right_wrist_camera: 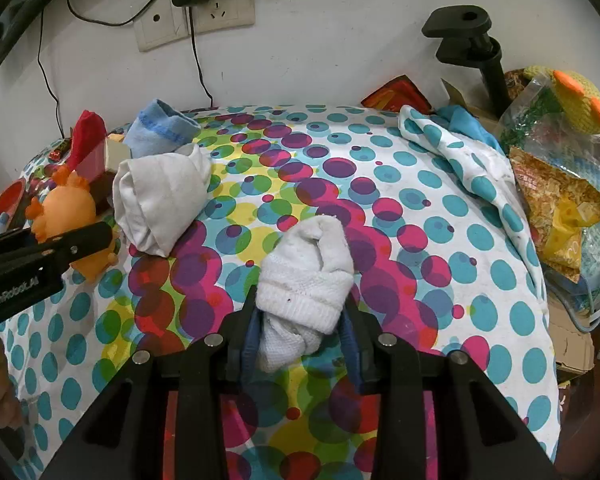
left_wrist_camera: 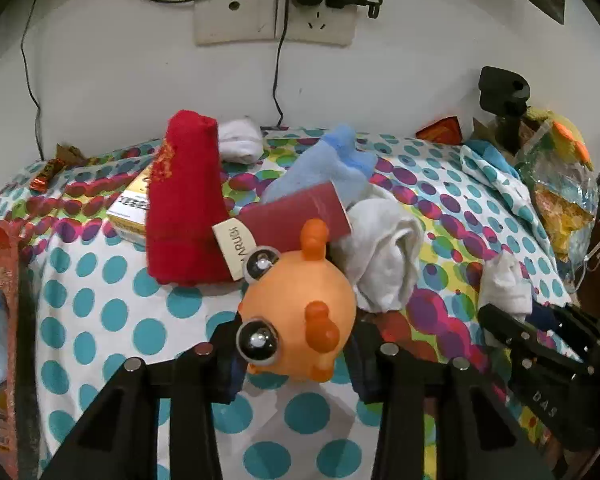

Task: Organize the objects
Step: 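Grasp the white sock with the right gripper while the left gripper grasps the orange toy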

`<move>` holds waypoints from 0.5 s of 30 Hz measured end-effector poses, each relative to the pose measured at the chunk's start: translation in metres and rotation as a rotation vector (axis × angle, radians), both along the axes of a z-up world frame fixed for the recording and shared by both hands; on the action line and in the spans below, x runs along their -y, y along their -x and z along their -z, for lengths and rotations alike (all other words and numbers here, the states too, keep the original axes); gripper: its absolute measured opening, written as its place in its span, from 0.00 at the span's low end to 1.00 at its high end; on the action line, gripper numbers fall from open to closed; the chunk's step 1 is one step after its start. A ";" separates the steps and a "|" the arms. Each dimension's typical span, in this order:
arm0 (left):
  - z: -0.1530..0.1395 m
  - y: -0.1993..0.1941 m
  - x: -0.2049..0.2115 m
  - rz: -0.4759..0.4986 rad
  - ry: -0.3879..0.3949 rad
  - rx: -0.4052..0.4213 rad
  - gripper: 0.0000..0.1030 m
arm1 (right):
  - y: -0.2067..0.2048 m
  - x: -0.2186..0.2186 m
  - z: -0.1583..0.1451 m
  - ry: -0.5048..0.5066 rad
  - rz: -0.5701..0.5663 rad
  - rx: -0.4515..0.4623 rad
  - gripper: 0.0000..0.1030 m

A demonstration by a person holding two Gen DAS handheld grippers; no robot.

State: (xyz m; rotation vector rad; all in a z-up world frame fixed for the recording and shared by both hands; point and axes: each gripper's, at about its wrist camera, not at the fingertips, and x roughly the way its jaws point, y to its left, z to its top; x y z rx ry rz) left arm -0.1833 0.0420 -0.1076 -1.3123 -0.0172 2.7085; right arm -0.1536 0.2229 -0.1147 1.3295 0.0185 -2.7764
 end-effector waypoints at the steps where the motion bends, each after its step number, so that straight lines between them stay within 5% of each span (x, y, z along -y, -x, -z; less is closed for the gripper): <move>1: 0.000 -0.002 0.000 -0.002 0.016 0.002 0.39 | 0.000 0.001 0.000 -0.001 0.000 0.000 0.33; 15: -0.017 -0.062 0.011 0.065 0.035 -0.021 0.39 | 0.001 0.000 0.000 -0.004 -0.001 0.001 0.34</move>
